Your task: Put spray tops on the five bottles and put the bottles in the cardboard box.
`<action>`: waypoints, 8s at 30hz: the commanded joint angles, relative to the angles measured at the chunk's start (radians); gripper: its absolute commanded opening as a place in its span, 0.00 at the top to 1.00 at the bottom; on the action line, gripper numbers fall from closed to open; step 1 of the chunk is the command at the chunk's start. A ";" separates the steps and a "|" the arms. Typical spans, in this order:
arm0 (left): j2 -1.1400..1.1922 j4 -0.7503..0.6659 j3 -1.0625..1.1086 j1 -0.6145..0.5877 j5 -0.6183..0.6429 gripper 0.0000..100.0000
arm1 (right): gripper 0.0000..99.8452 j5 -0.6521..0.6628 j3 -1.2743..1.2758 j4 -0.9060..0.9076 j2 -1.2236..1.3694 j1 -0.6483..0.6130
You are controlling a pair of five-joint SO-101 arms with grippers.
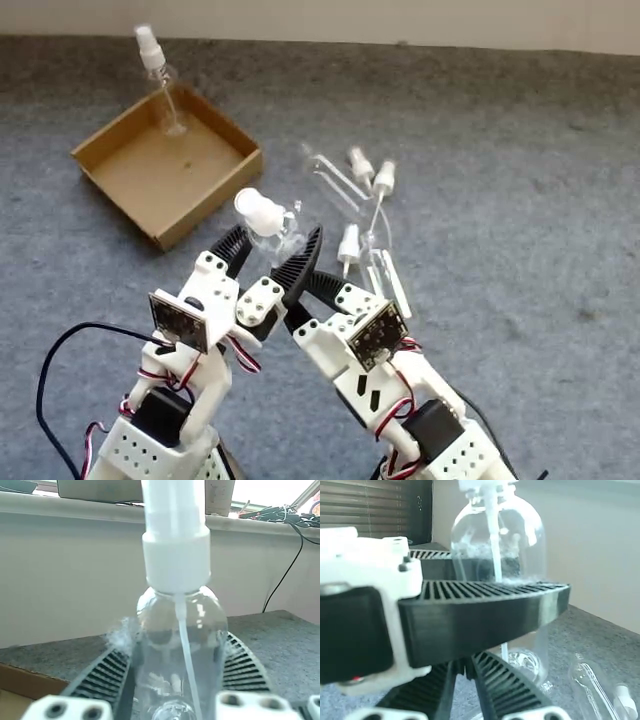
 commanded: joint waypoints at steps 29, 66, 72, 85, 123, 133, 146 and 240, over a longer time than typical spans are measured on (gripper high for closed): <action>-0.004 -0.052 0.005 -0.143 0.000 0.95 | 0.99 0.003 0.130 -0.002 -0.008 0.151; 0.008 -0.049 -0.199 -0.549 -0.176 0.95 | 0.99 0.000 0.130 0.062 -0.008 0.153; 0.096 -0.049 -0.275 -0.549 -0.176 0.95 | 0.99 0.000 0.130 0.062 -0.008 0.153; 0.688 -0.054 -0.599 -0.601 -0.181 0.95 | 0.99 0.000 0.130 0.062 -0.008 0.153; 2.008 -0.732 -1.099 -0.849 -0.176 0.95 | 0.99 0.005 0.131 0.064 -0.008 0.154; 2.193 -0.743 -1.260 -0.865 -0.176 0.95 | 0.99 0.005 0.131 0.064 -0.008 0.154; 2.287 -0.741 -1.314 -0.865 -0.176 0.93 | 0.99 0.005 0.131 0.064 -0.008 0.156; 2.166 -0.552 -1.181 -0.898 -0.180 0.76 | 0.99 0.006 0.131 0.097 -0.008 0.157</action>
